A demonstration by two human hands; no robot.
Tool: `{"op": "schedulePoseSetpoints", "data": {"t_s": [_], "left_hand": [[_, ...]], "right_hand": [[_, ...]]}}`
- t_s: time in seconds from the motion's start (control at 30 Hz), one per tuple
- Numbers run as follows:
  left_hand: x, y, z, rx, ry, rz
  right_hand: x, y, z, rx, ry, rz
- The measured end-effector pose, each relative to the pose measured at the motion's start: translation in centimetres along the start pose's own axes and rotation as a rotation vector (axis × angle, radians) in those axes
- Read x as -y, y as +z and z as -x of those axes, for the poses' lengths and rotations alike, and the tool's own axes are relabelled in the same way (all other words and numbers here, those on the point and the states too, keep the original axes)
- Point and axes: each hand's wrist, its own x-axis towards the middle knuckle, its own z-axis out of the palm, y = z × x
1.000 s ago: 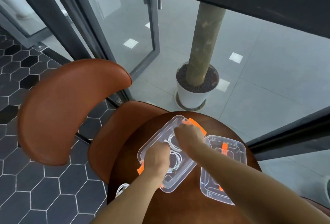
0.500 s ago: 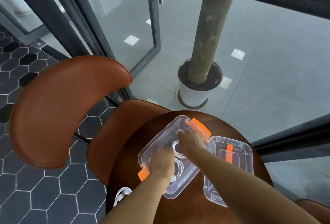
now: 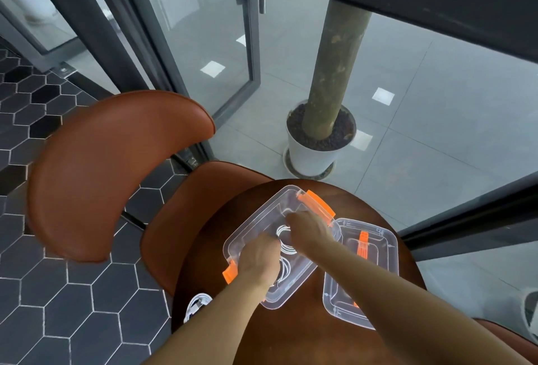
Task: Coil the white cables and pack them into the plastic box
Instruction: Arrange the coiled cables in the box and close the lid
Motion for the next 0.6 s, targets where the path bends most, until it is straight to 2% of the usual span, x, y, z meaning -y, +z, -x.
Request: {"op": "schedulePoseSetpoints", "data": {"t_s": [0.13,0.27,0.5,0.6], "left_hand": [[0.1,-1.8,2.1,-0.130,0.096,0.090],[0.4,-3.5,5.0,-0.228,0.111,0.125],[2.5,-4.5,10.5,-0.317,-0.049,0.133],[4.1,-3.9,13.0,-0.334,-0.132,0.167]], "right_hand": [[0.4,-1.5,2.2,-0.045,-0.017,-0.039],[1.0,-2.8,4.8,-0.092,-0.032,-0.096],[2.2,-4.4,9.2,-0.165,-0.106,-0.132],[2.7,-4.1,11.2,-0.145,-0.132,-0.152]]}}
